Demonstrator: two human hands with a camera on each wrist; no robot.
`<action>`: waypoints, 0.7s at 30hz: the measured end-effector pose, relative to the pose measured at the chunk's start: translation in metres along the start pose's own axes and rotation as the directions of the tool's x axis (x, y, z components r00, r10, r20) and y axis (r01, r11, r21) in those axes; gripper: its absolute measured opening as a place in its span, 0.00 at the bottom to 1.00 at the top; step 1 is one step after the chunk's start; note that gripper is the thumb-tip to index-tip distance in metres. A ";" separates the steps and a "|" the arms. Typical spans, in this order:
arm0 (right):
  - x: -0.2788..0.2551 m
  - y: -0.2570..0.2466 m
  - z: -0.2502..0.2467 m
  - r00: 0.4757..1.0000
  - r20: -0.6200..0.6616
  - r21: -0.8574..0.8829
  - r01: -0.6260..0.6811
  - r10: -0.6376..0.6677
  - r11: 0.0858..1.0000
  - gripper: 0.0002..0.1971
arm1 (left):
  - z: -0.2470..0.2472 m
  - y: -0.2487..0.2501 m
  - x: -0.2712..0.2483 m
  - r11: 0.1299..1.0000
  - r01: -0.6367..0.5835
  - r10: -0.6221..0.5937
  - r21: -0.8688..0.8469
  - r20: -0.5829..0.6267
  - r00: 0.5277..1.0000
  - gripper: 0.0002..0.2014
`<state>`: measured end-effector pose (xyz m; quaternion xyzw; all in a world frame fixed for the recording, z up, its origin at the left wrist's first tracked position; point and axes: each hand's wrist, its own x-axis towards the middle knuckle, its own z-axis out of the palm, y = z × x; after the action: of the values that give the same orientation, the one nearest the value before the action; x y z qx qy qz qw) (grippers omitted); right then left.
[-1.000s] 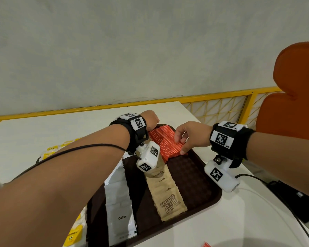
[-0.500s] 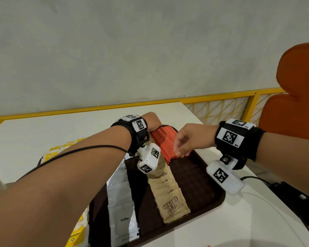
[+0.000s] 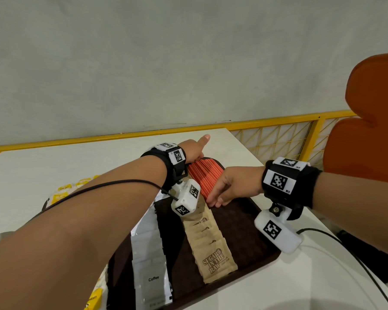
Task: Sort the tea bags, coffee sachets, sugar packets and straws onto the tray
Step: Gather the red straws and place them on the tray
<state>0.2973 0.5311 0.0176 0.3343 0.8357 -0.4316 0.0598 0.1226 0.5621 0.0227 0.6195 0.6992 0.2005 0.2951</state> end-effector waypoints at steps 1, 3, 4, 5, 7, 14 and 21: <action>0.000 0.000 0.000 1.000 -0.009 -0.002 0.002 -0.002 1.000 0.15 | 0.000 0.001 0.000 1.000 -0.003 0.003 0.014 -0.001 1.000 0.40; 0.001 0.000 0.000 1.000 -0.022 0.006 0.004 -0.004 1.000 0.16 | 0.000 0.002 0.000 1.000 -0.011 0.011 0.017 -0.004 1.000 0.40; 0.001 0.000 0.000 1.000 -0.026 0.013 0.005 -0.005 1.000 0.16 | 0.000 0.002 0.002 1.000 -0.017 0.017 0.007 -0.012 1.000 0.39; 0.002 0.000 0.001 1.000 -0.031 0.016 0.008 -0.007 1.000 0.17 | 0.000 0.003 0.003 1.000 -0.027 0.027 -0.001 -0.023 0.999 0.39; 0.002 0.000 0.001 0.999 -0.041 0.008 0.014 -0.013 1.000 0.18 | -0.002 0.003 0.005 0.999 -0.036 0.035 -0.018 -0.046 0.998 0.38; 0.001 -0.001 0.001 0.999 -0.044 0.027 0.015 -0.014 1.000 0.16 | -0.012 0.000 0.007 0.997 0.023 -0.029 -0.068 -0.086 0.996 0.36; 0.003 0.000 0.004 0.998 -0.063 0.042 0.017 -0.015 0.999 0.16 | -0.007 -0.001 0.005 0.994 0.026 -0.032 -0.103 -0.061 0.998 0.36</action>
<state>0.2940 0.5301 0.0140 0.3423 0.8305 -0.4389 0.0229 0.1166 0.5679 0.0262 0.5867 0.7059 0.2509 0.3075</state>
